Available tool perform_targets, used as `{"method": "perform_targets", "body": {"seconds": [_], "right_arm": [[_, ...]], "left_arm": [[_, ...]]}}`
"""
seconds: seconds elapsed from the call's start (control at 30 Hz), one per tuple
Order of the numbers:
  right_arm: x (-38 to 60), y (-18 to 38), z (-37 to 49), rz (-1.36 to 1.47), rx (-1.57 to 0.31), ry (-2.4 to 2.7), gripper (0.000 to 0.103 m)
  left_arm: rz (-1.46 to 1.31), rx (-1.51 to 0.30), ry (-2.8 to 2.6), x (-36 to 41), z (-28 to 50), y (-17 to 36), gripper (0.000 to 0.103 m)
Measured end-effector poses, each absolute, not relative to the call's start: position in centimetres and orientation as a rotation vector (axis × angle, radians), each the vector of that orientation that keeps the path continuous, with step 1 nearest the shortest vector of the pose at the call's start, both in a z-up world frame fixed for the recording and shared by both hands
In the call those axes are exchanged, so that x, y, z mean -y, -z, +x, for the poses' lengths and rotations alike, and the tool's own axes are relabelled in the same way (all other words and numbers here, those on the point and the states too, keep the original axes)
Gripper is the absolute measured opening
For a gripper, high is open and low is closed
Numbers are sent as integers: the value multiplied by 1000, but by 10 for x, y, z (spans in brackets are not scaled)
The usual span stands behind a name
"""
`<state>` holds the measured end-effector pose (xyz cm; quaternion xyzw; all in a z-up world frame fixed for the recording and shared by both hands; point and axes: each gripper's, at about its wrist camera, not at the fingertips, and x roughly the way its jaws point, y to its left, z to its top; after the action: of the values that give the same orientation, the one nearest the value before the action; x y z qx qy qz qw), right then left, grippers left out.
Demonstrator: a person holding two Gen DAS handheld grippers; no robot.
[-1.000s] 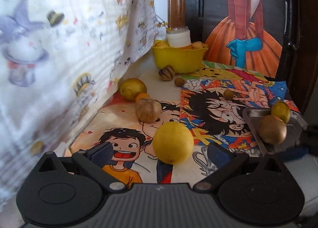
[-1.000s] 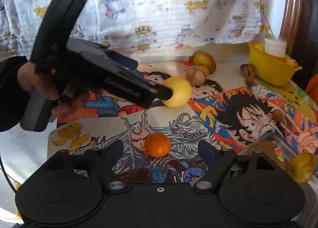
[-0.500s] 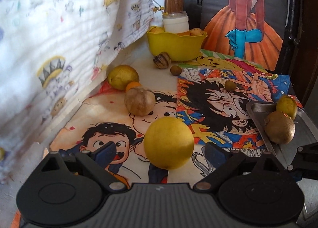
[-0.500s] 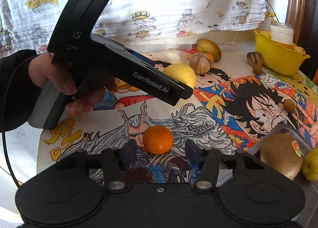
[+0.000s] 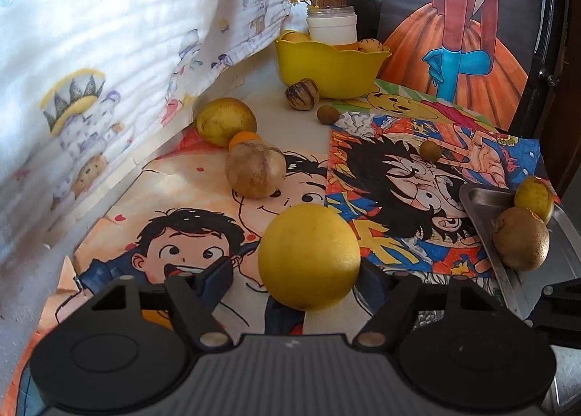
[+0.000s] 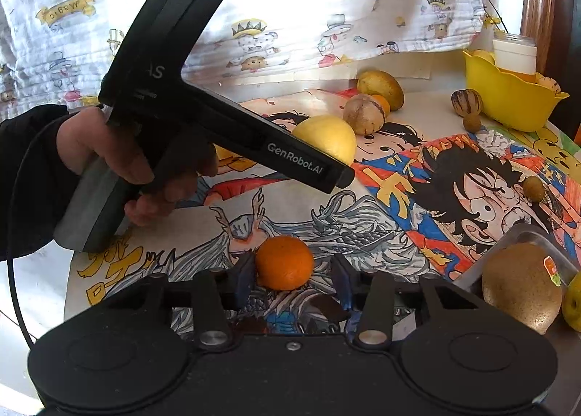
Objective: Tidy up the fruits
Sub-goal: 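Close the left gripper on the lemon while the right gripper closes on the orange, then carry the lemon with the left tool while the right tool carries the orange to the tray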
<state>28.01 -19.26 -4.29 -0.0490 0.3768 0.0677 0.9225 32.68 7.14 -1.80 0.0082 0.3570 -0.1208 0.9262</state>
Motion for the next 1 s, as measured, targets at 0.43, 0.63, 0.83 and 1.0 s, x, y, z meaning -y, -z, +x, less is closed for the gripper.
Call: {"method": "perform_targets", "body": {"seconds": [0.43,0.63,0.83,1.0], "right_arm": [[191,41,279,-95,-767,-143,35],[198,36,269,-89,-760,-124,35],[215,28,244,-23,-727,-70,35],[231,19,219,10,-698,-18,35]], "left_arm": [[16,-716,249,-63,323,18,58],[-17,-722,218,-64,317,17,58],[-98,-711,228,-65,301,16,58],[-120,-682,260,-52,283,8,58]]}}
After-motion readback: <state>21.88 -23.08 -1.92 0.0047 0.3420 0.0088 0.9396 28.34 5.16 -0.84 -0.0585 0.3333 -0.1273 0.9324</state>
